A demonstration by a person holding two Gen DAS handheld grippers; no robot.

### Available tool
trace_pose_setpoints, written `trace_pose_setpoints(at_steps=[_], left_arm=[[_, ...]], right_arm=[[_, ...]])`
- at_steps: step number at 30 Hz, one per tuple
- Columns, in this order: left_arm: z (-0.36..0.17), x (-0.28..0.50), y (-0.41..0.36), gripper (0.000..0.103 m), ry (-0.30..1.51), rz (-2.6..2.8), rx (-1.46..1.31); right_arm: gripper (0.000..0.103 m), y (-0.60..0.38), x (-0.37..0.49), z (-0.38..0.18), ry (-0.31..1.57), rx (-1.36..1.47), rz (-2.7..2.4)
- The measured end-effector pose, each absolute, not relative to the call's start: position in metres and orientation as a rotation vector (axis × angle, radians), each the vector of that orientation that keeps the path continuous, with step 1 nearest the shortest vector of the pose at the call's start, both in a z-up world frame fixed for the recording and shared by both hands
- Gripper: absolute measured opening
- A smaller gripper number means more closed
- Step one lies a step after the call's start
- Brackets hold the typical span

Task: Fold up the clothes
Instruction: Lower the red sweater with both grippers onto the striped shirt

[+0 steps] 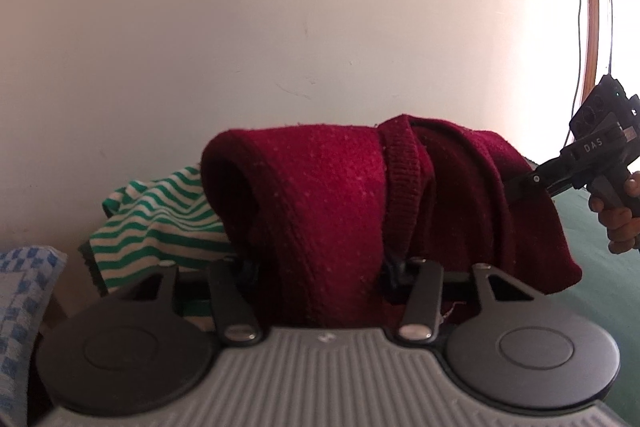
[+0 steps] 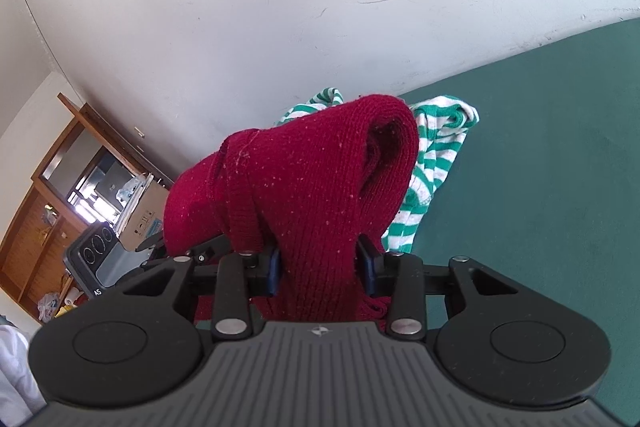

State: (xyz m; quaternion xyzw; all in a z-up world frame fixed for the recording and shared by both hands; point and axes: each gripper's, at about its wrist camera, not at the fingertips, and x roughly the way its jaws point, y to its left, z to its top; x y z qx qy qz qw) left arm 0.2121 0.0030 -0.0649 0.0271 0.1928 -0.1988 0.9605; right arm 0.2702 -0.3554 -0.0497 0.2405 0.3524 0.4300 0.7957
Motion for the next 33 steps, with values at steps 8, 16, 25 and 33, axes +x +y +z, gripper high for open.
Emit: trace_pose_setpoints(at_steps=[8,16,25,33], left_arm=[[0.005,0.173,0.017,0.047,0.206,-0.382,0.066],[0.035,0.264,0.047,0.053,0.43,-0.393,0.074],[-0.019,0.349,0.074,0.099,0.595,-0.294,-0.087],[-0.002,0.342,0.088,0.085,0.567,-0.289,-0.135]], right_arm=[[0.038,-0.344,0.237,0.028,0.627,0.512,1.034],[0.038,-0.305,0.325,0.038,0.708,0.552,0.938],[0.04,-0.28,0.371,-0.022,0.819,0.525,0.742],[0.036,-0.281,0.361,-0.015,0.848,0.601,0.732]])
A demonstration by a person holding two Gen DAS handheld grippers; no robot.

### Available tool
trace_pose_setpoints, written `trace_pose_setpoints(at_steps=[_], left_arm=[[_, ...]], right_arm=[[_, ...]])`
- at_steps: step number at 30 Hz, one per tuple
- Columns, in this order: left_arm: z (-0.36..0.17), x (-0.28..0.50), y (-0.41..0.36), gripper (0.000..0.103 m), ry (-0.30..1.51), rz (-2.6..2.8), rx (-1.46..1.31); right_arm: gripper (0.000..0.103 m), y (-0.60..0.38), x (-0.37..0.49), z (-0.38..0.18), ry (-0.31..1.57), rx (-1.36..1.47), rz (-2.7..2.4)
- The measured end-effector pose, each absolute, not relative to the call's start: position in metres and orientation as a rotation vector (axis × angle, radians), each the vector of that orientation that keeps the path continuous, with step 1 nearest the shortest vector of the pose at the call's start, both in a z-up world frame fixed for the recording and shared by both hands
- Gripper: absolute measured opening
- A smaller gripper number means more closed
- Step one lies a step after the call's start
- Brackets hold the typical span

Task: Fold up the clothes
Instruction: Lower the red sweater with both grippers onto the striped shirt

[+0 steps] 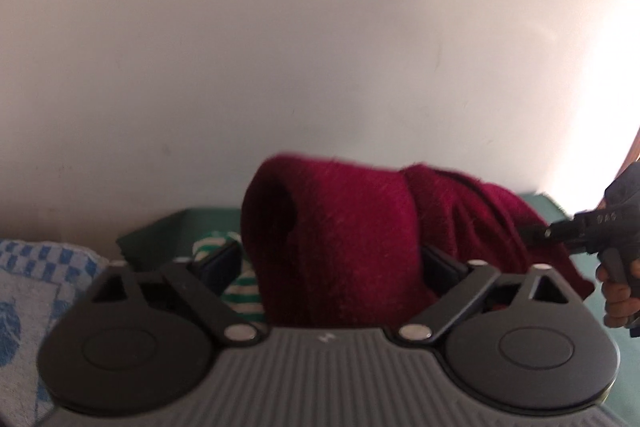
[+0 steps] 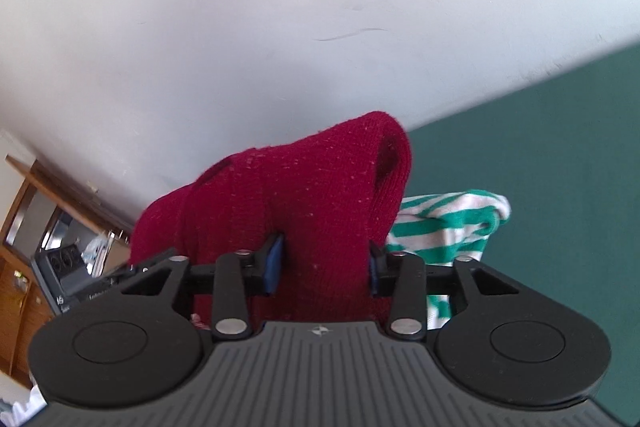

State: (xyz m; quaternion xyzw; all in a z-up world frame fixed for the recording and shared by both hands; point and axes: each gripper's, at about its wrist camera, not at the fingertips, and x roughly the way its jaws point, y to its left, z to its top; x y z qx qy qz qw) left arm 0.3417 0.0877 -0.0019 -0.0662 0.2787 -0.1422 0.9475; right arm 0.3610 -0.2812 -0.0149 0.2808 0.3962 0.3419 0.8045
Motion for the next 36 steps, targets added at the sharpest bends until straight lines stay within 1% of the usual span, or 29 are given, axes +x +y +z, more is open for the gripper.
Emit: trace_pose_setpoints(at_steps=[1,3,4,5,6,7,8,9,10,11,12,13,15,17,18,19,20,21,22,23,24,26,27,29,30,32,33,34,36], left_arm=[[0.0,0.343,0.091,0.079,0.576,-0.289,-0.135],[0.003,0.348,0.097,0.075,0.598,-0.288,-0.136],[0.004,0.35,0.1,0.077,0.61,-0.287,-0.136],[0.005,0.352,0.104,0.08,0.621,-0.287,-0.137],[0.003,0.356,0.104,0.09,0.627,-0.265,-0.139],[-0.002,0.359,0.103,0.093,0.637,-0.255,-0.157],[-0.007,0.362,0.101,0.093,0.648,-0.248,-0.178],[-0.011,0.365,0.099,0.093,0.658,-0.24,-0.199],[-0.011,0.364,0.093,0.093,0.653,-0.232,-0.201],[-0.008,0.36,0.09,0.092,0.637,-0.231,-0.189],[-0.002,0.352,0.091,0.091,0.616,-0.245,-0.167],[0.003,0.342,0.093,0.096,0.589,-0.249,-0.133],[0.013,0.324,0.102,0.101,0.543,-0.254,-0.074],[0.019,0.309,0.115,0.101,0.537,-0.261,-0.059],[0.025,0.3,0.122,0.099,0.513,-0.225,-0.059],[0.032,0.291,0.13,0.083,0.485,-0.184,-0.061],[0.044,0.289,0.131,0.074,0.447,-0.18,-0.075],[0.058,0.288,0.131,0.057,0.408,-0.182,-0.092],[0.072,0.287,0.131,0.047,0.369,-0.184,-0.108],[0.081,0.29,0.121,0.046,0.325,-0.168,-0.108],[0.086,0.296,0.106,0.044,0.287,-0.146,-0.099],[0.074,0.321,0.071,0.044,0.298,-0.118,-0.053],[0.067,0.333,0.054,0.044,0.306,-0.105,-0.029],[0.046,0.358,0.027,0.043,0.351,-0.07,0.029],[0.03,0.371,0.019,0.041,0.393,-0.048,0.064],[0.001,0.387,0.012,0.041,0.444,-0.004,0.101],[-0.009,0.387,0.02,0.043,0.439,-0.003,0.06],[-0.019,0.387,0.03,0.051,0.432,-0.005,0.015],[-0.036,0.389,0.049,0.06,0.427,-0.02,-0.086]], right_arm=[[0.035,-0.282,0.355,-0.008,0.859,0.637,0.733],[0.033,-0.282,0.344,0.006,0.848,0.669,0.749],[0.033,-0.282,0.338,0.013,0.841,0.681,0.758],[0.033,-0.281,0.339,0.008,0.851,0.679,0.728],[0.033,-0.28,0.343,-0.002,0.866,0.673,0.685],[0.033,-0.279,0.346,-0.012,0.881,0.667,0.642],[0.033,-0.278,0.349,-0.022,0.895,0.66,0.599],[0.041,-0.277,0.353,-0.032,0.909,0.653,0.555],[0.046,-0.282,0.355,-0.043,0.893,0.701,0.549],[0.053,-0.288,0.356,-0.049,0.88,0.755,0.56],[0.055,-0.29,0.352,-0.046,0.849,0.755,0.567],[0.059,-0.291,0.348,-0.04,0.811,0.739,0.572],[0.069,-0.295,0.339,-0.023,0.755,0.655,0.56],[0.069,-0.304,0.33,-0.008,0.691,0.6,0.53],[0.061,-0.308,0.324,0.001,0.649,0.571,0.496],[0.052,-0.312,0.318,0.011,0.606,0.542,0.463],[0.036,-0.307,0.311,0.023,0.548,0.481,0.444],[0.033,-0.299,0.303,0.036,0.485,0.409,0.429],[0.033,-0.291,0.296,0.05,0.421,0.338,0.414],[0.034,-0.276,0.292,0.059,0.372,0.286,0.392],[0.038,-0.259,0.29,0.066,0.328,0.241,0.369],[0.046,-0.225,0.294,0.064,0.273,0.174,0.327],[0.048,-0.208,0.298,0.057,0.259,0.136,0.306],[0.046,-0.175,0.304,0.041,0.247,0.056,0.276],[0.043,-0.165,0.308,0.031,0.256,0.022,0.262],[0.042,-0.151,0.316,0.01,0.284,-0.029,0.223],[0.042,-0.152,0.322,0.0,0.318,-0.027,0.209],[0.042,-0.158,0.327,-0.009,0.342,0.006,0.204],[0.05,-0.173,0.336,-0.028,0.387,0.096,0.211]])
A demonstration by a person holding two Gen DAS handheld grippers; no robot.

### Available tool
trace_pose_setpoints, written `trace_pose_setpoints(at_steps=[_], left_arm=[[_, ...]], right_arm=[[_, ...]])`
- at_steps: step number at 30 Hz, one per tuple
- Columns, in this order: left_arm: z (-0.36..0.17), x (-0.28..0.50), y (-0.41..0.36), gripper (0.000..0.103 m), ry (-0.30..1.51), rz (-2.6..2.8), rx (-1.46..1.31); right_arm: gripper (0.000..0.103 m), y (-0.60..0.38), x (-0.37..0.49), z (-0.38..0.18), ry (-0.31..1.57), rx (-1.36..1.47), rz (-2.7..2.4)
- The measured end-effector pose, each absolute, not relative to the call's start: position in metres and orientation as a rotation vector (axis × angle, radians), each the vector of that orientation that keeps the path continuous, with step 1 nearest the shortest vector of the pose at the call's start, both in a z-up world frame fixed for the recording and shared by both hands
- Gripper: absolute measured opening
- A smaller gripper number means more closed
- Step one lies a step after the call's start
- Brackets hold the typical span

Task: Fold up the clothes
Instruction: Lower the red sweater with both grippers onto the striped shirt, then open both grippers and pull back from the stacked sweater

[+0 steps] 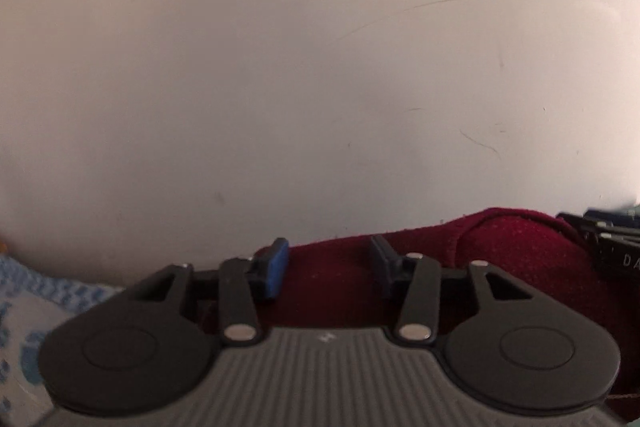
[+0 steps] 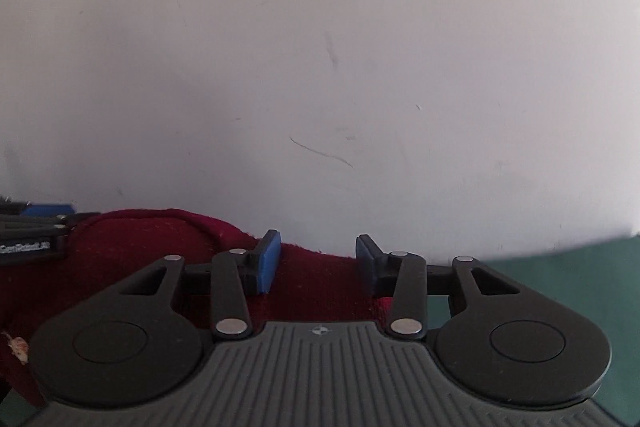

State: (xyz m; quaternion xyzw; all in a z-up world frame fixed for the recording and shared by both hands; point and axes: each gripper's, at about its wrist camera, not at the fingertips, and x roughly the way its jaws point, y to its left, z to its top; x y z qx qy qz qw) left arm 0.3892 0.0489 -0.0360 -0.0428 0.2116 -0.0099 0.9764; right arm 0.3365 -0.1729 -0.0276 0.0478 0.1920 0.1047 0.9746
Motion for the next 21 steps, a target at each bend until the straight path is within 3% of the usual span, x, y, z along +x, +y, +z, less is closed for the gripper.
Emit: trace_pose_setpoints(at_steps=[2,7,10,15,20,21], left_arm=[[-0.051,0.4,0.052,0.068,0.433,-0.011,-0.105],[-0.044,0.399,0.041,0.069,0.429,0.009,-0.055],[-0.022,0.39,0.05,0.073,0.43,-0.008,-0.066],[0.0,0.345,0.049,0.073,0.331,-0.011,0.011],[-0.031,0.345,0.05,0.073,0.401,-0.006,0.0],[-0.033,0.348,0.051,0.074,0.406,-0.008,-0.015]], right_arm=[[0.05,-0.189,0.345,-0.043,0.428,0.231,0.23],[0.051,-0.189,0.342,-0.054,0.388,0.222,0.219],[0.06,-0.214,0.344,-0.034,0.445,0.331,0.238],[0.056,-0.233,0.286,0.0,0.308,0.342,0.3],[0.056,-0.212,0.278,-0.043,0.438,0.265,0.287],[0.064,-0.213,0.282,-0.054,0.456,0.299,0.284]])
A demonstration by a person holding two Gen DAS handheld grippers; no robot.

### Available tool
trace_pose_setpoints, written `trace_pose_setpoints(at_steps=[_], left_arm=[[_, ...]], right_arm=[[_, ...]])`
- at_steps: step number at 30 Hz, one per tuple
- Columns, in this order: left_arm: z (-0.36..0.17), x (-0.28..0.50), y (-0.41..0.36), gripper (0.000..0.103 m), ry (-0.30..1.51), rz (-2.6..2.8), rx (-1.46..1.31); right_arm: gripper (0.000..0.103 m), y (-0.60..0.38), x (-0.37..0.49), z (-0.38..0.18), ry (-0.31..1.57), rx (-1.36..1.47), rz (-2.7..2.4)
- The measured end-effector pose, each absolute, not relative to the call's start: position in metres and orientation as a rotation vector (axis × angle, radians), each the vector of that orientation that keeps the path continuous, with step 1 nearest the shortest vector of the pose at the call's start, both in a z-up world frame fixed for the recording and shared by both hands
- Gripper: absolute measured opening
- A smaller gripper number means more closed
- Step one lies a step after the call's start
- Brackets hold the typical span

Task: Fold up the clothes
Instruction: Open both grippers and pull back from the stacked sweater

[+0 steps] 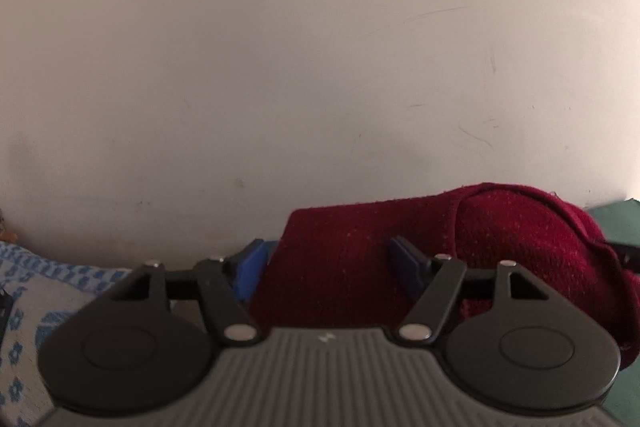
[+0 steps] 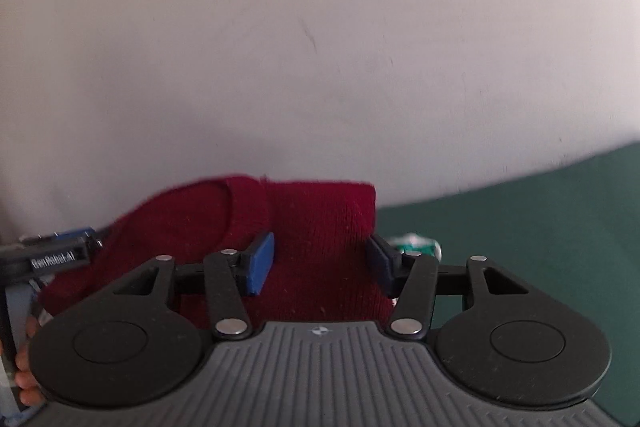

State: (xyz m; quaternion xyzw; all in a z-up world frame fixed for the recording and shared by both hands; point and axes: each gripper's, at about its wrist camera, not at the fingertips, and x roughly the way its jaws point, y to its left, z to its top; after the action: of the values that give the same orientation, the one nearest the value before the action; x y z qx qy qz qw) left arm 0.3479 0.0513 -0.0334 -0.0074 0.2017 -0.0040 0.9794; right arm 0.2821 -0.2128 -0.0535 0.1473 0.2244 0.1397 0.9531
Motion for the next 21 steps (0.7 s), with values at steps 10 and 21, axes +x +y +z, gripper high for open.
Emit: trace_pose_setpoints(at_steps=[10,21], left_arm=[[0.015,0.296,0.067,0.078,0.365,0.037,-0.007],[0.041,0.186,0.031,0.102,0.636,0.001,-0.076]], right_arm=[[0.08,-0.256,0.304,-0.036,0.537,0.603,0.232],[0.094,-0.231,0.138,-0.012,0.684,0.19,0.208]])
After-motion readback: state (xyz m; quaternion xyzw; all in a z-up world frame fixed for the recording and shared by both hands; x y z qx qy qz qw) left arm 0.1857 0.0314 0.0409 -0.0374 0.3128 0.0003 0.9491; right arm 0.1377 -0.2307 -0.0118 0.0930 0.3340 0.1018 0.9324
